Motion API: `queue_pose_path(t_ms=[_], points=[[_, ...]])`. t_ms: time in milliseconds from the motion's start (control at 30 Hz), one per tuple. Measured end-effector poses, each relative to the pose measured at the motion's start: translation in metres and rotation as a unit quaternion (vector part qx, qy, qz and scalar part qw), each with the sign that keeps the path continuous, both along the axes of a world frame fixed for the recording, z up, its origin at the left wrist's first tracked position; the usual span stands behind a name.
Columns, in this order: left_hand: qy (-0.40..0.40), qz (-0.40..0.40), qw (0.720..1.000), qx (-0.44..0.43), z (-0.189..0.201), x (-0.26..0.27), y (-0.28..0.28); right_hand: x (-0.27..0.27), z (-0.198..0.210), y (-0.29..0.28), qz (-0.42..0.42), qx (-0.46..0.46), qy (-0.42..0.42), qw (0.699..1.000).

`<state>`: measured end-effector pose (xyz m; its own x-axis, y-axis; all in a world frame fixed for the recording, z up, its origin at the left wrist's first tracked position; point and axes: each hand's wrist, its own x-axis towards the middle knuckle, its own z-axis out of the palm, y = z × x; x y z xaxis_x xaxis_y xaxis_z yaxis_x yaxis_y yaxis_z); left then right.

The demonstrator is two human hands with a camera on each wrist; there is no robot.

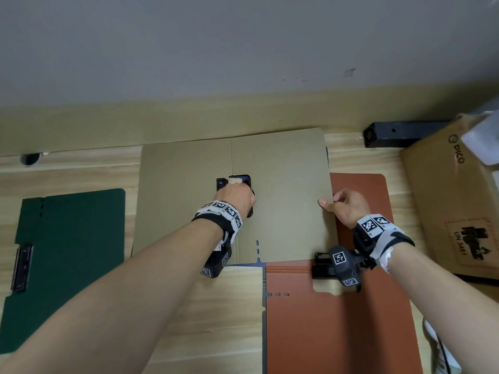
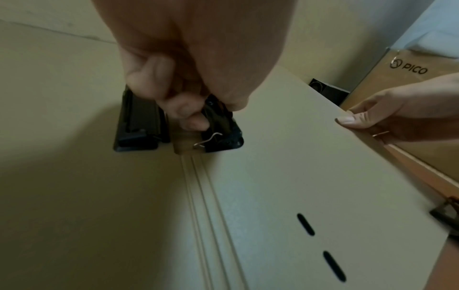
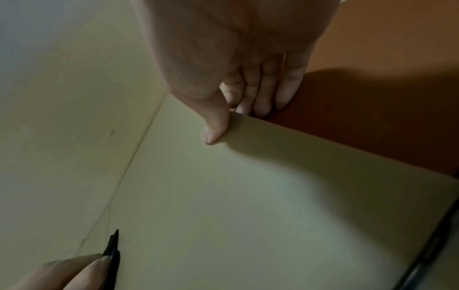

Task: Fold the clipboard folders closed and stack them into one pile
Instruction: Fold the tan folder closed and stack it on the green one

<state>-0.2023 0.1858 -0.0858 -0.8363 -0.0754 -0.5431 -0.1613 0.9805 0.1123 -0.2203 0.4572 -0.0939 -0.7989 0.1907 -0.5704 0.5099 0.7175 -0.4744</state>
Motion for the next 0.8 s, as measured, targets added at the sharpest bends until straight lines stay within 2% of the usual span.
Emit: queue_pose_path(t_ms=[167,367,567,700,800], points=[[-0.014,-0.027,0.999,-0.036,-0.003,-0.003,0.007,0.001,0.001,0.008,-0.037,-0.058,-0.027,0.997],[-0.005,-0.037,0.999,-0.029,-0.002,-0.005,0.003,0.009,-0.007,0.008,-0.075,-0.089,0.000,0.993],[0.025,-0.126,0.990,-0.059,0.008,0.020,-0.021,0.010,-0.011,0.008,-0.075,-0.095,0.011,0.993],[0.027,-0.198,0.979,-0.024,0.012,0.047,-0.034,0.007,-0.016,0.012,-0.061,-0.074,0.016,0.995],[0.018,-0.211,0.977,-0.013,0.018,0.052,-0.037,0.007,-0.018,0.011,-0.071,-0.074,0.032,0.994]])
